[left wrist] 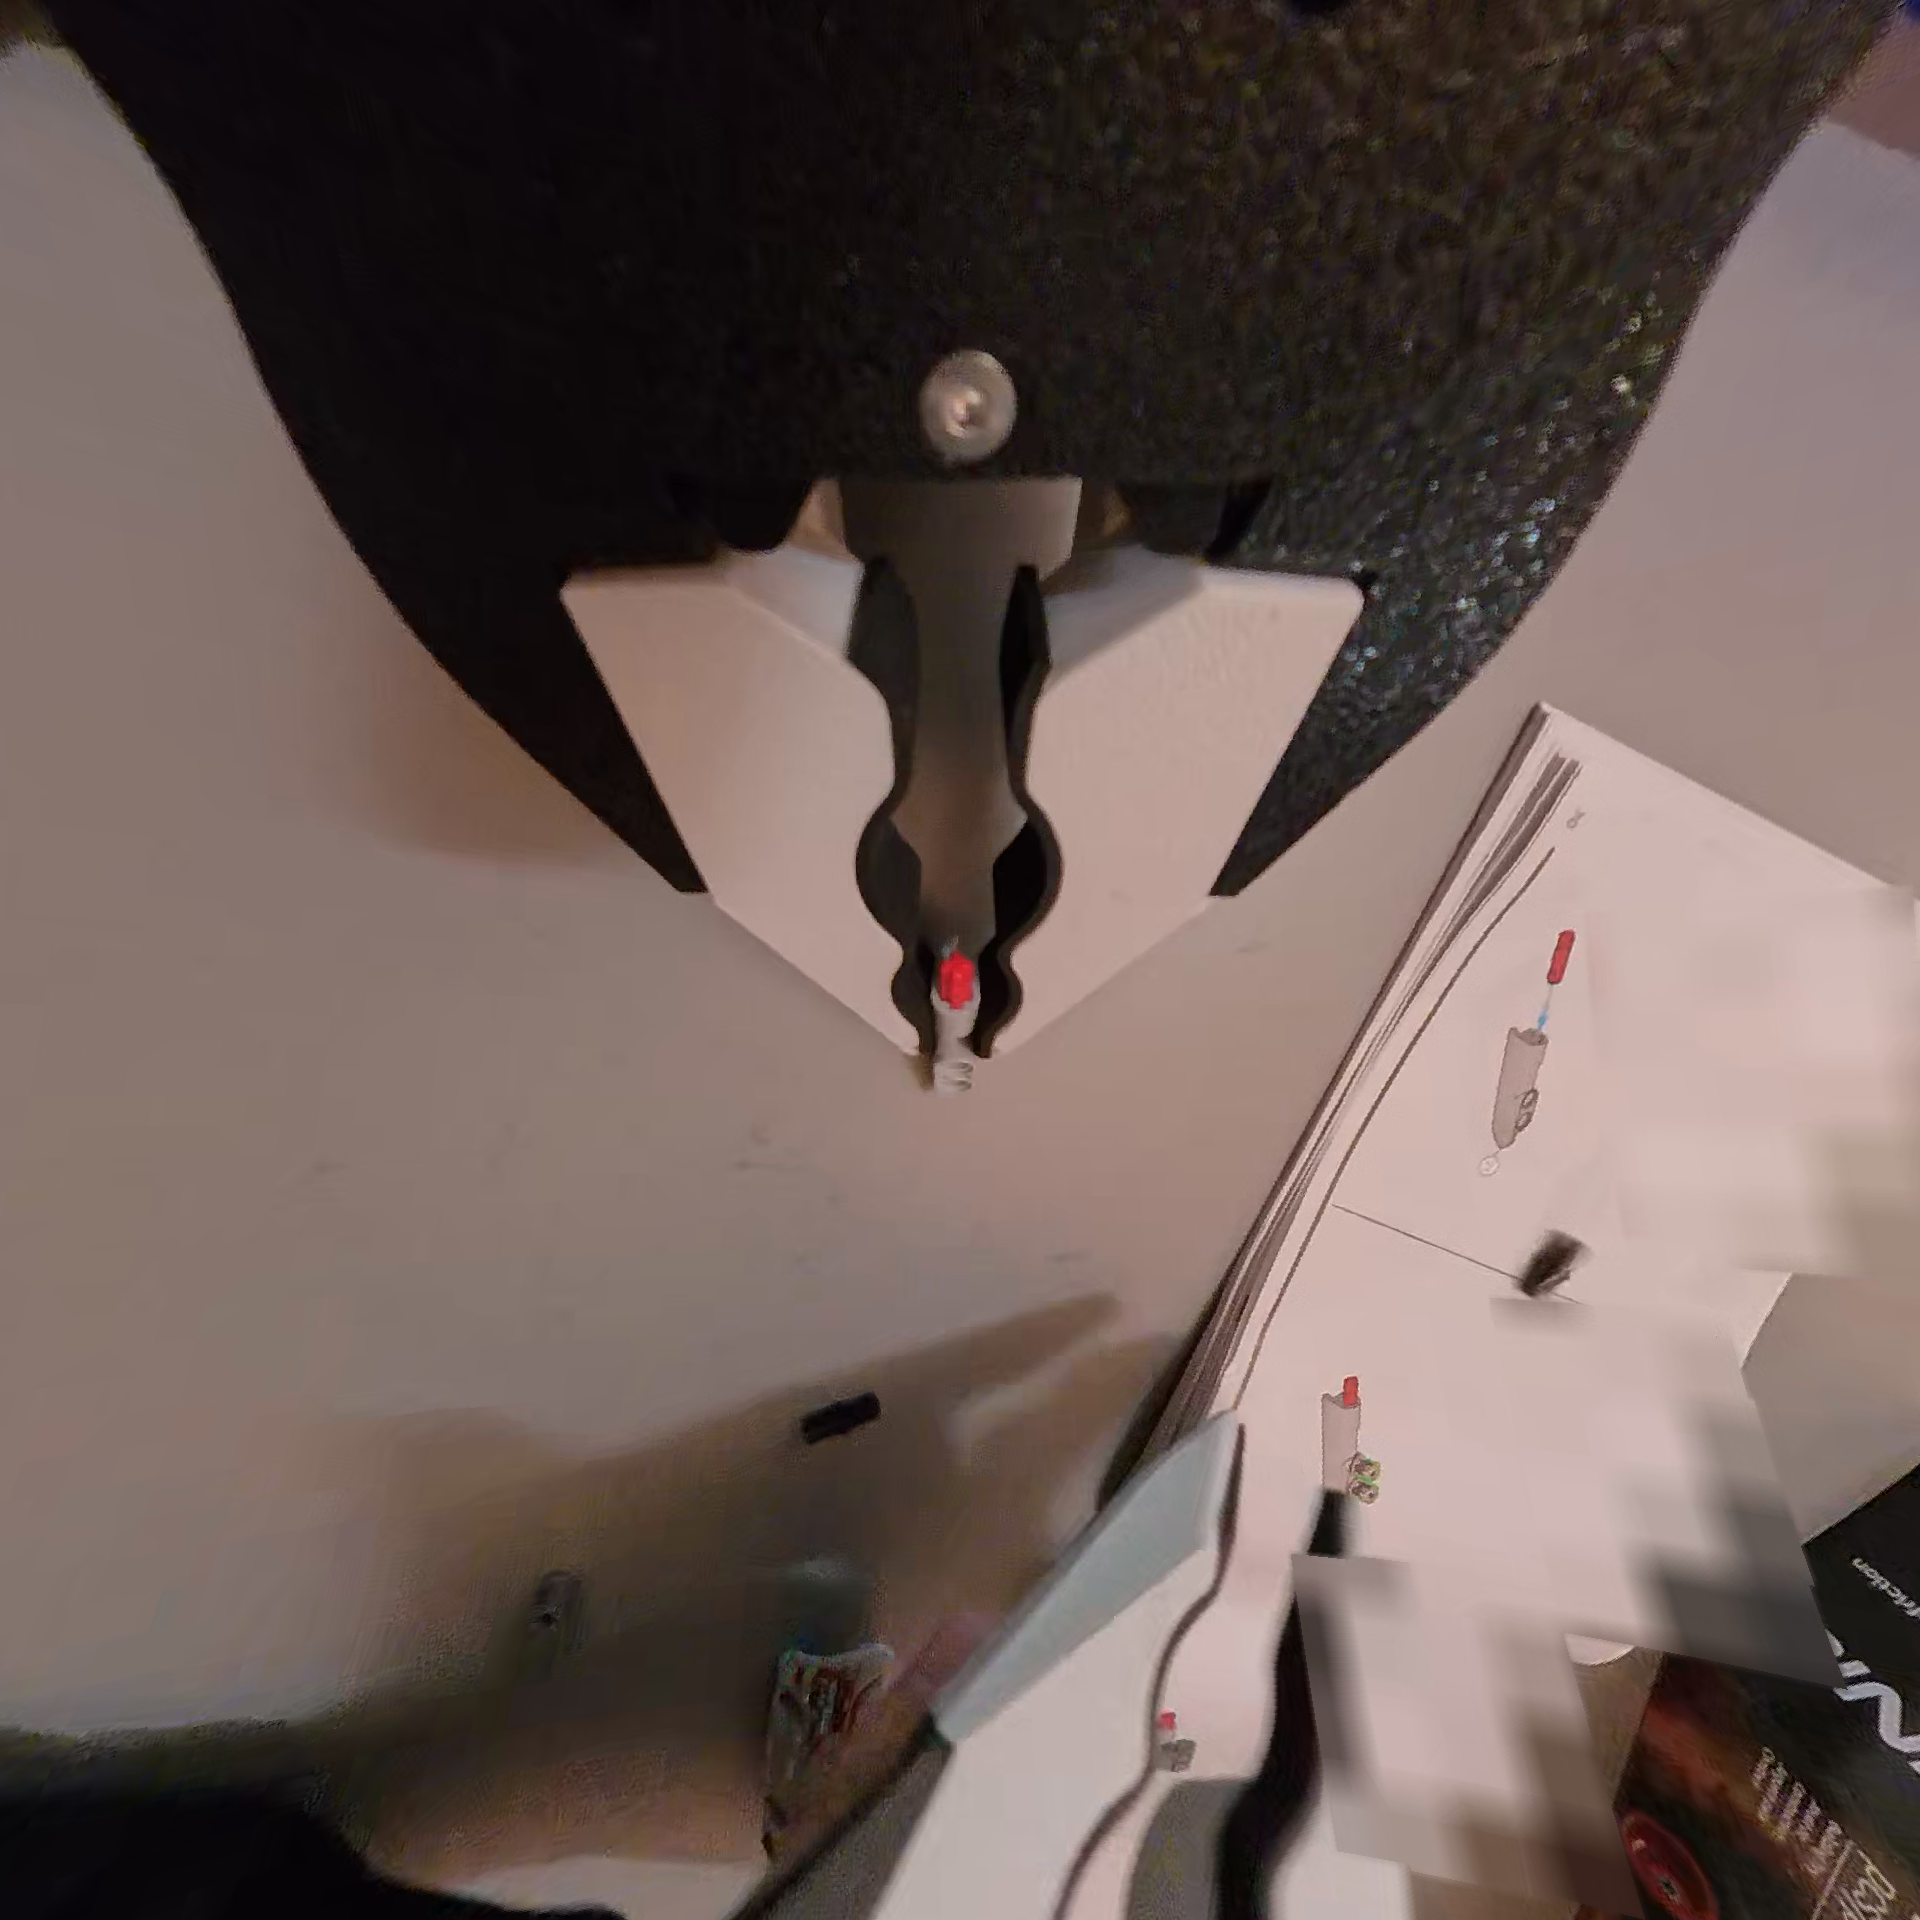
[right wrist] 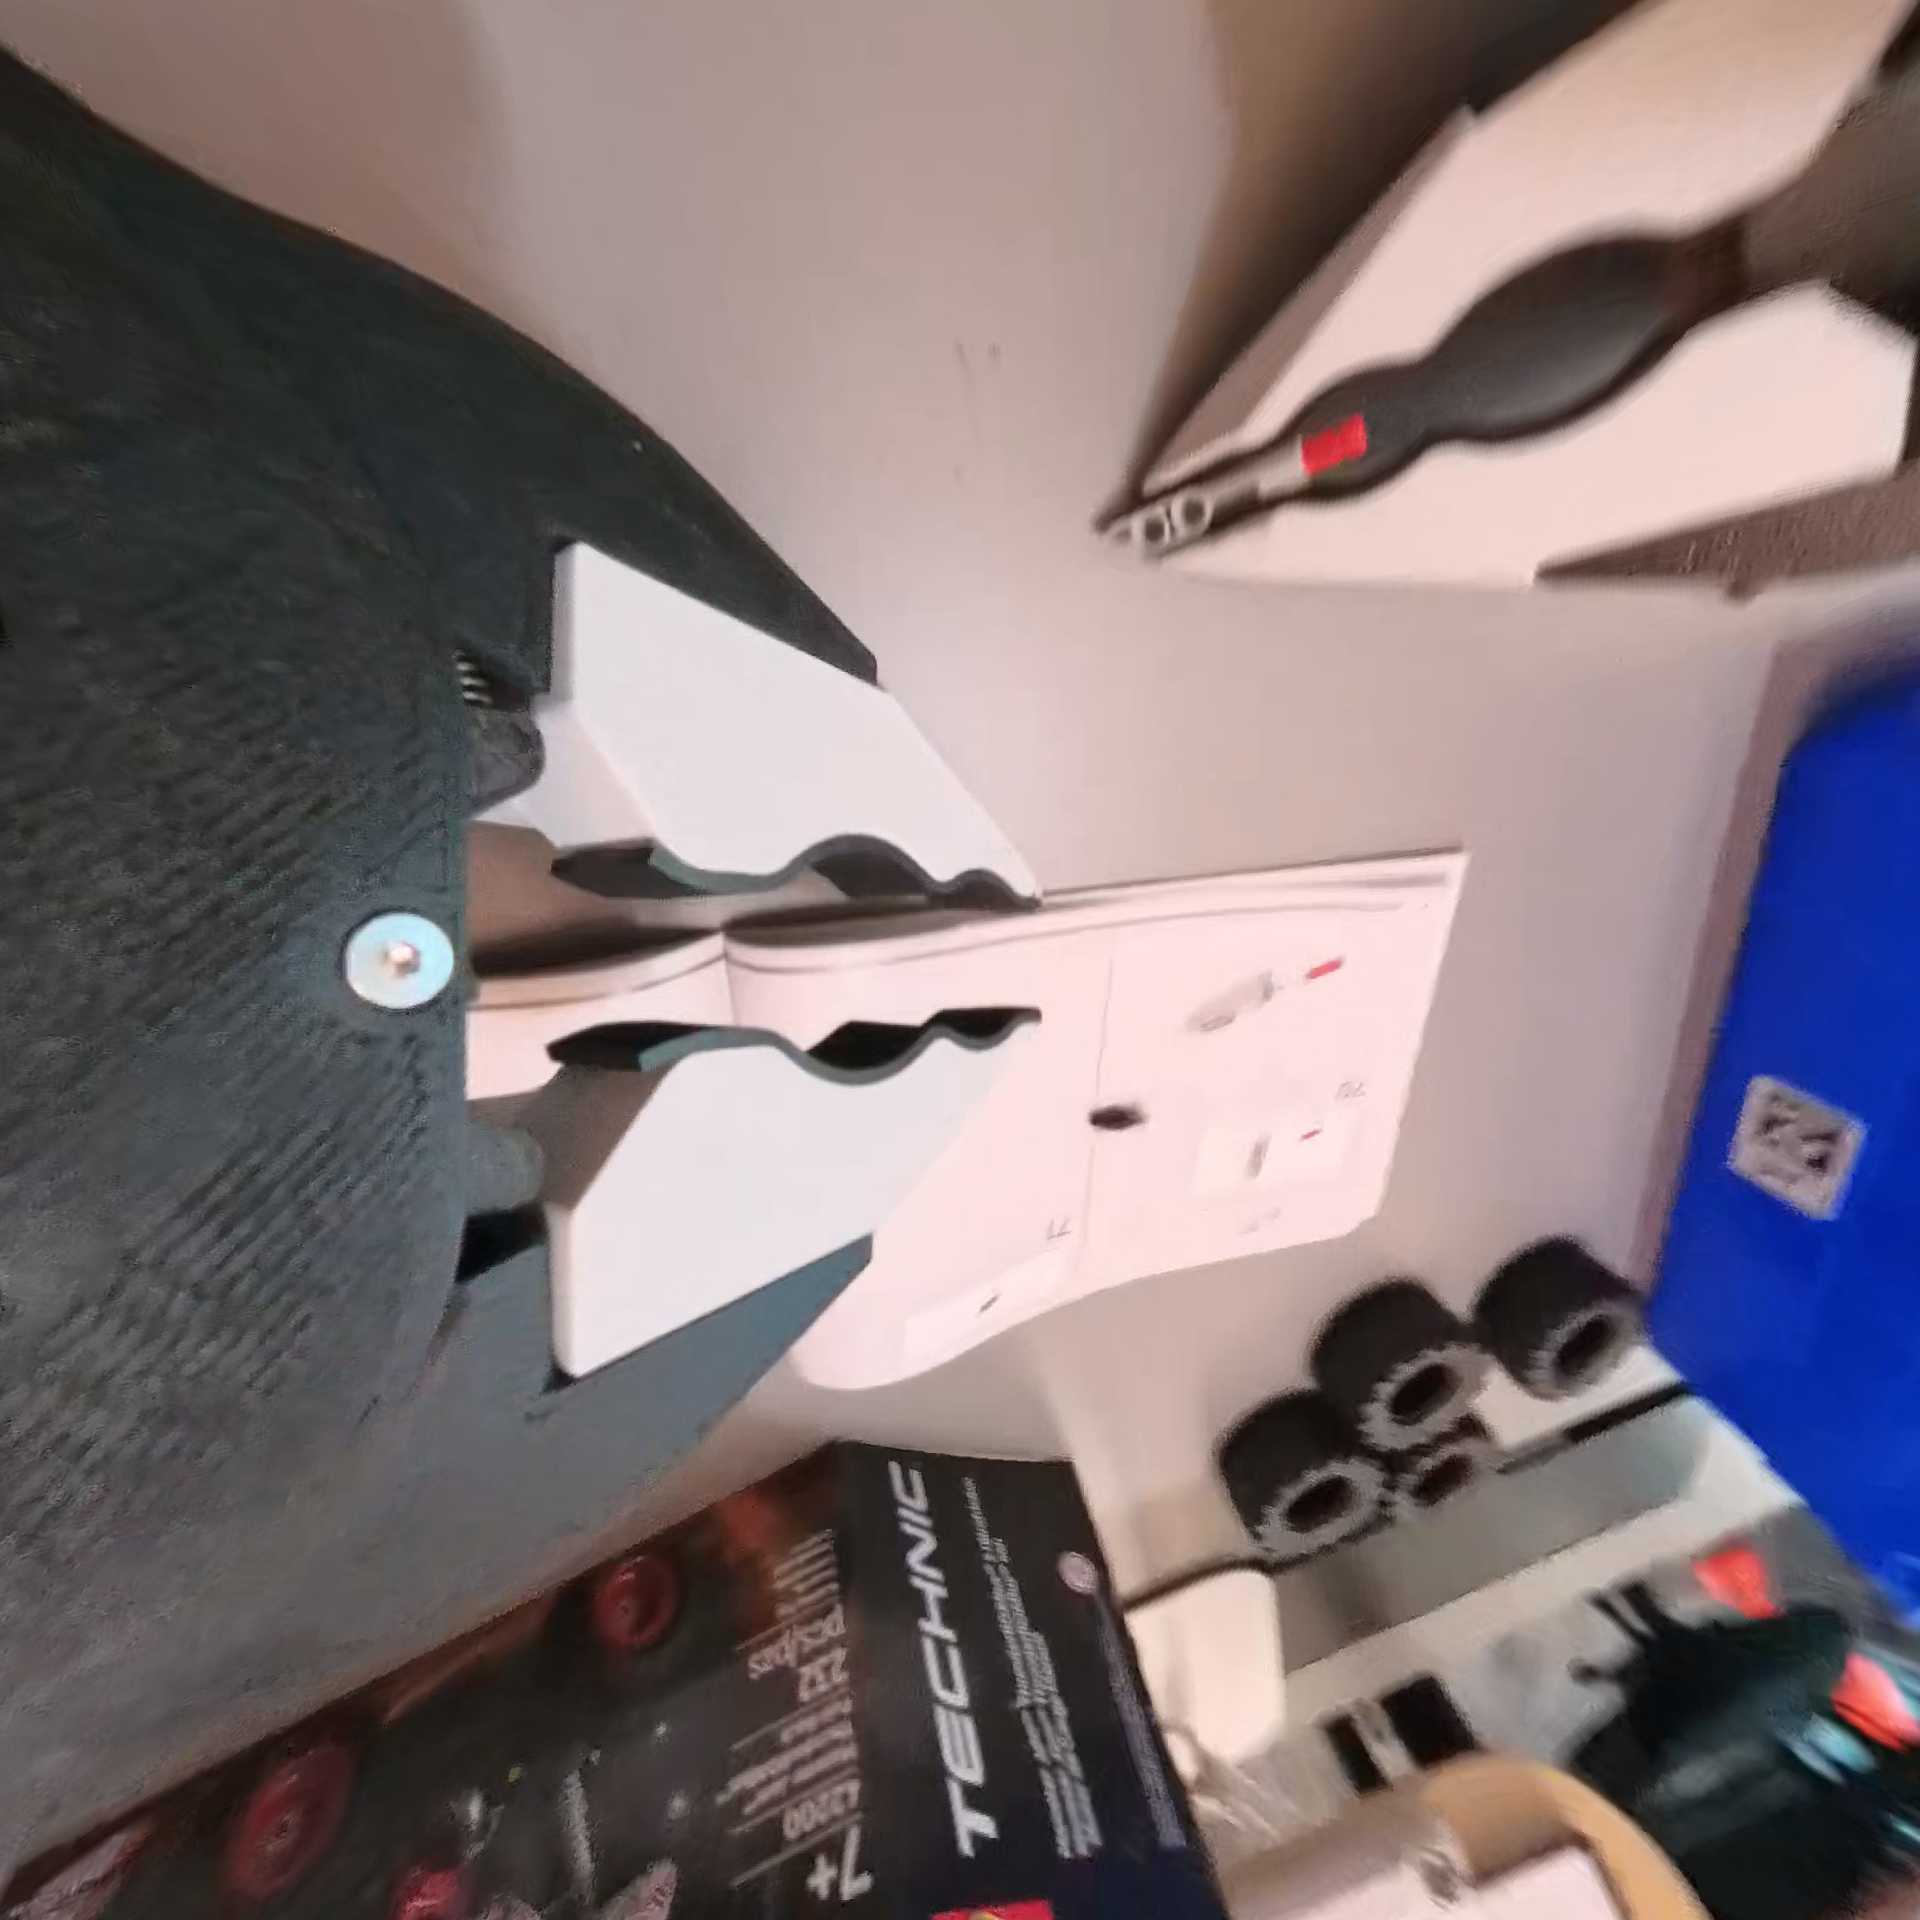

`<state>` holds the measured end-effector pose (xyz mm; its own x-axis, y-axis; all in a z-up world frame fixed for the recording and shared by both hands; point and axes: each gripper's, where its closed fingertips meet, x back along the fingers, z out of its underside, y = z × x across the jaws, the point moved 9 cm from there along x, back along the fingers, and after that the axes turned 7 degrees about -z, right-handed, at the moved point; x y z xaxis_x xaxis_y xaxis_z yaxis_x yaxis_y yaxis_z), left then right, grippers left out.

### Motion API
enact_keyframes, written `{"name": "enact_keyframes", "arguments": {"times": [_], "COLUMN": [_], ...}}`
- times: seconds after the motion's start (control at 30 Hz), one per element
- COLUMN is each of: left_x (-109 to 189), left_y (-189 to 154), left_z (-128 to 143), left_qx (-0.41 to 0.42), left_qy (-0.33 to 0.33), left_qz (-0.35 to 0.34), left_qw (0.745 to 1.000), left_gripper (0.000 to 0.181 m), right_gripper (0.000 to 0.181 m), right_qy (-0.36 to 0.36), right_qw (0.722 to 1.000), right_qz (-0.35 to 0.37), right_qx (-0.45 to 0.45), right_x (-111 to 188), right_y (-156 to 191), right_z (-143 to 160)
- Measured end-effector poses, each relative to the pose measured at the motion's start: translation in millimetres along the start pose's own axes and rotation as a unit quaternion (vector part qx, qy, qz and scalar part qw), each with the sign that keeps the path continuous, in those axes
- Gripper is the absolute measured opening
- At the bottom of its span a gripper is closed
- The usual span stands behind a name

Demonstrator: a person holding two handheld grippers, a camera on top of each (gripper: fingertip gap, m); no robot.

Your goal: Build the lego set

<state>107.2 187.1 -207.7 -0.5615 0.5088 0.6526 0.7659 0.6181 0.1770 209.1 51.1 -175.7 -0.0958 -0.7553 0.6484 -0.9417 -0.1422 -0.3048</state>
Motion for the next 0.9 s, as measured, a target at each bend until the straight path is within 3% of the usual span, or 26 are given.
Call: {"name": "enact_keyframes", "arguments": {"times": [0.1,0.23,0.4,0.43,0.47,0.9], "left_x": [-0.1,-0.1,0.2,0.2,0.3,0.5], "left_y": [0.0,-0.5,-1.3,-1.5,-1.5,-2.0], "left_z": [0.0,0.2,0.3,0.3,0.3,0.6], "left_qx": [0.000,-0.002,-0.005,-0.005,-0.005,-0.004], "left_qy": [0.000,-0.001,-0.002,-0.003,-0.003,-0.003], "left_qz": [0.000,-0.002,0.004,0.004,0.005,0.012], "left_qw": [1.000,1.000,1.000,1.000,1.000,1.000], "left_gripper": [0.004,0.004,0.004,0.004,0.004,0.004], "right_gripper": [0.022,0.025,0.019,0.005,0.004,0.014], "right_qy": [0.040,0.080,0.098,0.098,0.103,0.089], "right_qw": [0.997,0.993,0.983,0.981,0.981,0.985], "right_qz": [-0.059,-0.067,-0.145,-0.151,-0.150,-0.124], "right_qx": [-0.036,-0.063,-0.058,-0.066,-0.069,-0.084], "right_x": [-12.3,-44.7,-70.4,-70.8,-71.0,-62.5], "right_y": [-22.7,-63.4,-68.3,-68.4,-69.1,-68.6], "right_z": [-10.2,-9.9,-9.6,-9.9,-10.2,-1.2]}}
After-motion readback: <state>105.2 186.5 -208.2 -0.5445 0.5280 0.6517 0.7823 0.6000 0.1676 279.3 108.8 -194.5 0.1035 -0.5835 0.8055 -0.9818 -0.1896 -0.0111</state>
